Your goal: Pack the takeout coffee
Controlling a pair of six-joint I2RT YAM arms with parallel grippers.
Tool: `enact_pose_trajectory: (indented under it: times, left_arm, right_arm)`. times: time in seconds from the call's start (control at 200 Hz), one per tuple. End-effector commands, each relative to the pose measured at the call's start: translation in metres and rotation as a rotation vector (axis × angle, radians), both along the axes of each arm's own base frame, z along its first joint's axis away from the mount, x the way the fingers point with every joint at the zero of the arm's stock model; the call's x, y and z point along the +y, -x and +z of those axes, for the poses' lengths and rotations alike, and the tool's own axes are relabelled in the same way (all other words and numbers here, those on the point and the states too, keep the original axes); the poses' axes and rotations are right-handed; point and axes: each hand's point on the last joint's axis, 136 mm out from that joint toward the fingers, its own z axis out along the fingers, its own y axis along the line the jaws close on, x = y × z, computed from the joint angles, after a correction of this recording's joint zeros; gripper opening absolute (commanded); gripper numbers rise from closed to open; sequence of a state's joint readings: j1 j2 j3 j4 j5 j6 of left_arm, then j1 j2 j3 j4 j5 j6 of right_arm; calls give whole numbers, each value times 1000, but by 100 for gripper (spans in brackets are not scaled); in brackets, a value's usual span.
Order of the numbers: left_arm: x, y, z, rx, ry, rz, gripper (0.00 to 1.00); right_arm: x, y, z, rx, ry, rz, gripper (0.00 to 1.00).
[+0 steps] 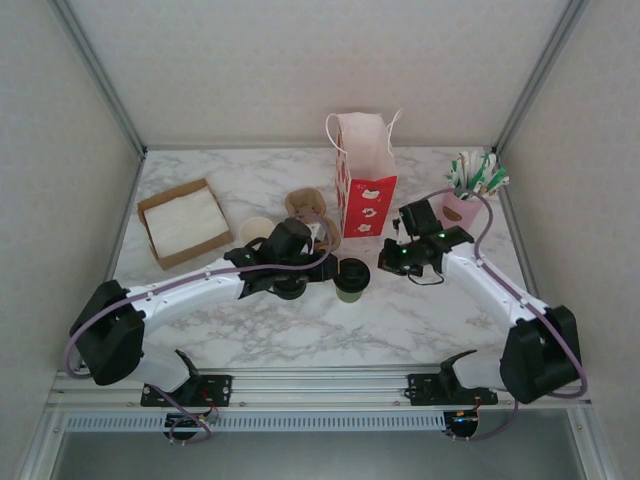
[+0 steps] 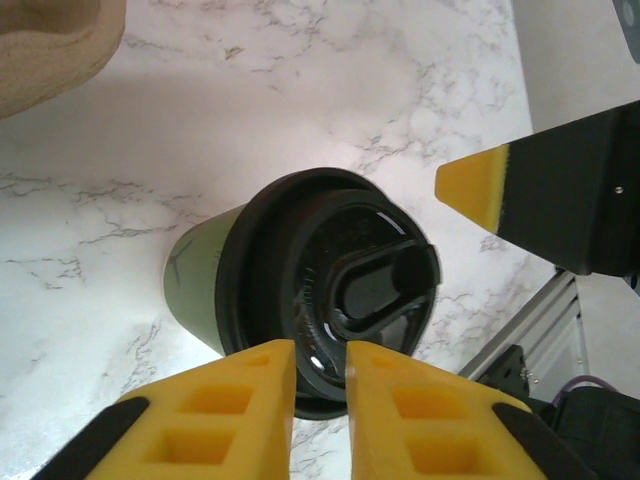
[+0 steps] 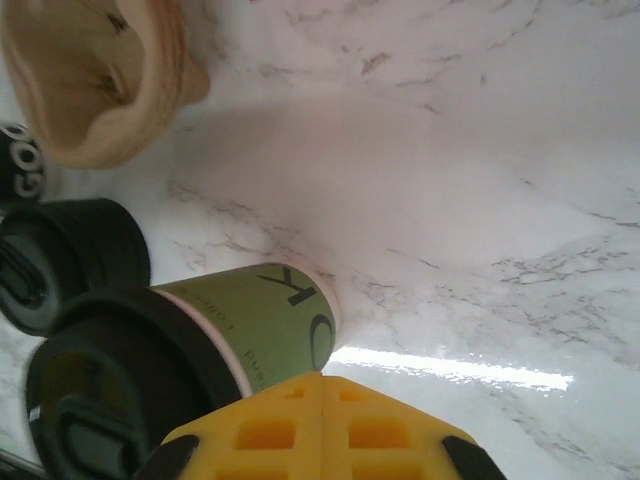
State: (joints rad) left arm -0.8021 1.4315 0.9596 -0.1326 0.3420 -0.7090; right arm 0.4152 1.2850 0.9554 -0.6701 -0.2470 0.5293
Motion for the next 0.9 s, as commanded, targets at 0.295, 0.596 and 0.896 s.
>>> enact_pose_trajectory:
  times: [0.295, 0.596, 0.896]
  left_arm:
    - [7, -6, 4, 81, 157, -50, 11]
    - [4, -4, -10, 131, 196, -82, 12]
    - [2, -7, -26, 157, 167, -83, 13]
  right_arm:
    - [21, 23, 15, 12, -203, 43, 0]
    - [26, 26, 2, 58, -229, 38, 0]
    - [29, 26, -5, 83, -239, 46, 0]
